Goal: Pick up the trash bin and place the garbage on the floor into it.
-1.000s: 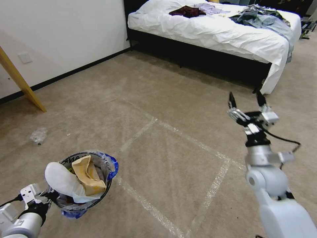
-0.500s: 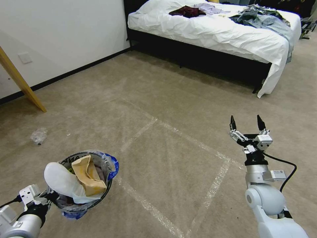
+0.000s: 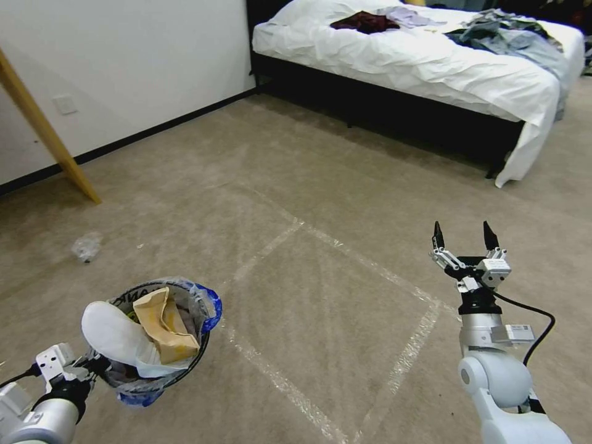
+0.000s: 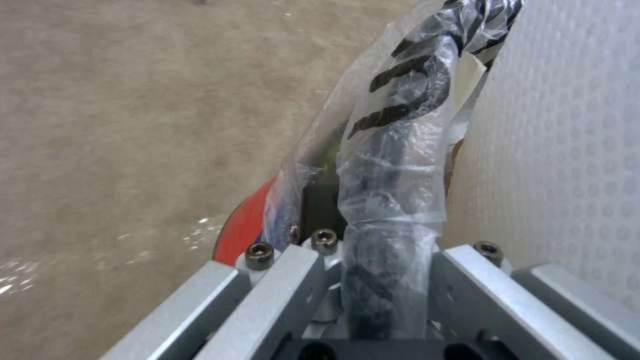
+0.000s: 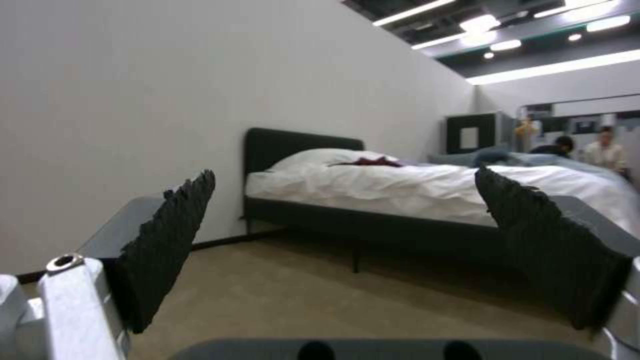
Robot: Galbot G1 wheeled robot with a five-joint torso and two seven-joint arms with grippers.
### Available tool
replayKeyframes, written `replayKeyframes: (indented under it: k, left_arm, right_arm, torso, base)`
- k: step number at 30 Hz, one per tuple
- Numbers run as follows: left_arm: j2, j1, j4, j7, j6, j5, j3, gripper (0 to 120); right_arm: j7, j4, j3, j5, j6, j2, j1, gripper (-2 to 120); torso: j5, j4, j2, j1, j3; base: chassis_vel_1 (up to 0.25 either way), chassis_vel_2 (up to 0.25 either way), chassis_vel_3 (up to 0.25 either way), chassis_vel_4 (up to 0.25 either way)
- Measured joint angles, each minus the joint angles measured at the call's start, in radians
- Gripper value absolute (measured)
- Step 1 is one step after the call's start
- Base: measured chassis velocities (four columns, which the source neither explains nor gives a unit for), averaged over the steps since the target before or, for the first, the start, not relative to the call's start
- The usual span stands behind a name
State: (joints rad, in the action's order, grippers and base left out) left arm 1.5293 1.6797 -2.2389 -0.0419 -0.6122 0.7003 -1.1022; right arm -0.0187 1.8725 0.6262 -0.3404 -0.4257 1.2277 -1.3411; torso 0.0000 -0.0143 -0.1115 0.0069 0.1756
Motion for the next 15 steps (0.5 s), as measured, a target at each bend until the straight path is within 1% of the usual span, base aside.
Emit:
replayKeyframes:
  k: [15]
  left_arm:
    - [0.003,0.001,0.009,0.002,0.004,-0.003,-0.001,1]
  right_arm:
    - [0.010,-0.019,-0.010,0.012,-0.020,0.005,0.006,99]
  torso:
    - [0.0000,0.0001,0.000,0.000,0.000]
  base:
    - [0.085,0.087,0.092,0.078]
